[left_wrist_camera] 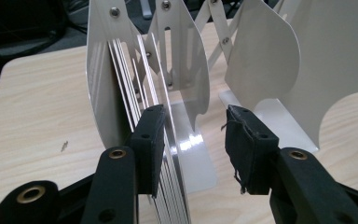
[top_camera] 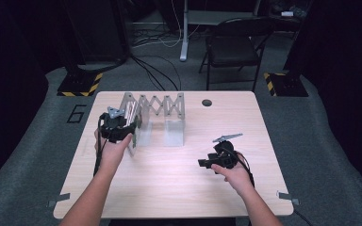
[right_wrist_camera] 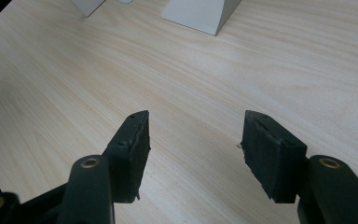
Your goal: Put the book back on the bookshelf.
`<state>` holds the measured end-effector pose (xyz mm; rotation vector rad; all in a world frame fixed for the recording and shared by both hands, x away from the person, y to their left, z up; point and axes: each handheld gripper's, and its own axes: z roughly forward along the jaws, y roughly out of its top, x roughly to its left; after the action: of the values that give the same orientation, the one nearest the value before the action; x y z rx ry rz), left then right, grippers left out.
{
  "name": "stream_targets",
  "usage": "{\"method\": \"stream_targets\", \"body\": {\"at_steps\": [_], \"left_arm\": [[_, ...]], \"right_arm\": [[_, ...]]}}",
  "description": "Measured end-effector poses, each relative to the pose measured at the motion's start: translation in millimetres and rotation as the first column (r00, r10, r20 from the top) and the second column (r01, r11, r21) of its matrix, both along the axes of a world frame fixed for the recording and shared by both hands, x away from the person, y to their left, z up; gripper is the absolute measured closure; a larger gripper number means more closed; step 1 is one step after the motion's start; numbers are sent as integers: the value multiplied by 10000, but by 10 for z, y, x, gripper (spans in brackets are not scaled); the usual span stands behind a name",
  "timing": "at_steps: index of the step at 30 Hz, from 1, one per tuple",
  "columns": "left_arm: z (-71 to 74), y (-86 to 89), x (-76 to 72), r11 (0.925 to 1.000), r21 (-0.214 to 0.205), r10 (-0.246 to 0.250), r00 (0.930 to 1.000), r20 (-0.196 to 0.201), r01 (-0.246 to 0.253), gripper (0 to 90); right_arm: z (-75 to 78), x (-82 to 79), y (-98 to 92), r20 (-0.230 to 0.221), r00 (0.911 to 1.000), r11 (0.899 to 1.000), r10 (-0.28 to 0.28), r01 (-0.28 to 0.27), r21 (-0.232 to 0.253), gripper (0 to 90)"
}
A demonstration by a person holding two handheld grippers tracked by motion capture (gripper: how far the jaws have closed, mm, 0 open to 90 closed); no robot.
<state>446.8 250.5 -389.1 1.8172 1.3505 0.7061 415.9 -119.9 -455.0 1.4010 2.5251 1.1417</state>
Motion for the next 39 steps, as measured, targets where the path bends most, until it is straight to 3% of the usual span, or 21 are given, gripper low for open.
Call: {"method": "stream_targets", "body": {"at_steps": [18, 25, 39], "left_arm": [[65, 18, -93, 9990, -115, -425, 9990, -166, 423, 570], [110, 4, -164, 9952, 18, -981, 9940, -488, 983, 564], [192, -75, -271, 9838, 32, -1787, 9820, -604, 1792, 547]], "right_arm": [[-6, 9, -15, -23, 10000, 10000, -19, 19, -8, 414], [-14, 14, -17, -64, 9999, 9999, -100, 100, 84, 413], [-37, 12, -47, -141, 9998, 9998, -159, 160, 103, 413]]}}
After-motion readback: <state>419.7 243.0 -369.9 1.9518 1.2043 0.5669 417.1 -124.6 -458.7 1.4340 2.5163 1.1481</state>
